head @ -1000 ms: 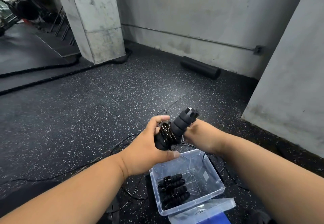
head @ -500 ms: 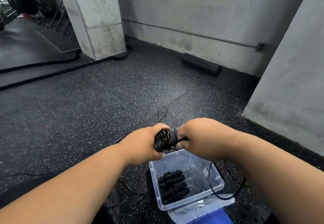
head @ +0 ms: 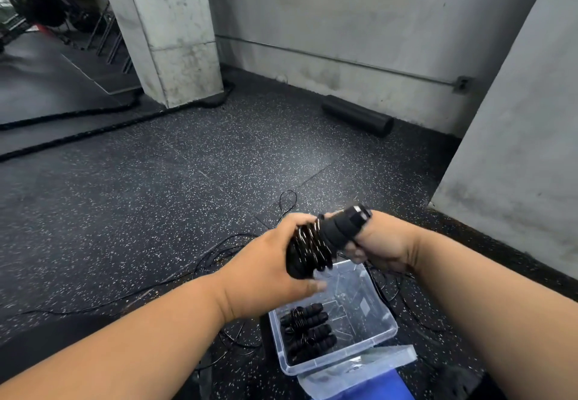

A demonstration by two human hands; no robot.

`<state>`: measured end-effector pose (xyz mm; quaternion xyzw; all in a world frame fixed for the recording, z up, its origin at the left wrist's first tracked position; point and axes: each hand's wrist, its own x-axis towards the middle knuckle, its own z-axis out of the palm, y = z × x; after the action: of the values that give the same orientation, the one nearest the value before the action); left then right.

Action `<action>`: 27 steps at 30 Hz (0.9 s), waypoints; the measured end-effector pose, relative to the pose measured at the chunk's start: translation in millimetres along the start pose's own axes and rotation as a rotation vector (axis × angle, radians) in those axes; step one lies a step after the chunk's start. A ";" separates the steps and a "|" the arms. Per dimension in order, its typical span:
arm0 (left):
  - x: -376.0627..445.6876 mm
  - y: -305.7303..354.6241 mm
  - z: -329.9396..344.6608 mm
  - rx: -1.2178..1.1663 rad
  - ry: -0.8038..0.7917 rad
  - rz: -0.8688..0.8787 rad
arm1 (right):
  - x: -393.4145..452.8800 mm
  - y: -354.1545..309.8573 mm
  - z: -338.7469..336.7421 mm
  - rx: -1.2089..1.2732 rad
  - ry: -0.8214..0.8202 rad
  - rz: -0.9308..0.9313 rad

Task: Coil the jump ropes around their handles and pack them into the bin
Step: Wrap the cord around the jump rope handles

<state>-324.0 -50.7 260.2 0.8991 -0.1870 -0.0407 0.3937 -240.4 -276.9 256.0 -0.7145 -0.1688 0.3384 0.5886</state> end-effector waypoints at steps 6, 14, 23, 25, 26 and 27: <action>9.4 -24.2 -4.1 -0.351 0.052 -0.107 | 9.0 -2.5 33.7 -0.279 0.189 0.011; 18.9 -30.8 -11.9 -0.143 0.169 -0.231 | 4.0 -2.4 42.5 -0.919 0.167 0.048; 13.5 -26.7 7.4 0.510 -0.213 -0.091 | -24.6 -41.1 56.6 -1.431 -0.050 -0.160; 10.1 -22.5 17.1 0.498 -0.296 -0.055 | -27.6 -43.7 54.6 -1.279 -0.131 -0.108; 9.0 -20.2 19.3 0.481 -0.329 -0.035 | -28.1 -44.4 52.3 -1.173 -0.157 -0.072; 8.2 -16.7 19.5 0.457 -0.349 -0.013 | -28.2 -45.6 49.0 -1.075 -0.166 -0.047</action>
<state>-315.6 -56.8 235.4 0.9451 -0.2506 -0.1543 0.1423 -286.8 -247.8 303.7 -0.8817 -0.3798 0.2466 0.1324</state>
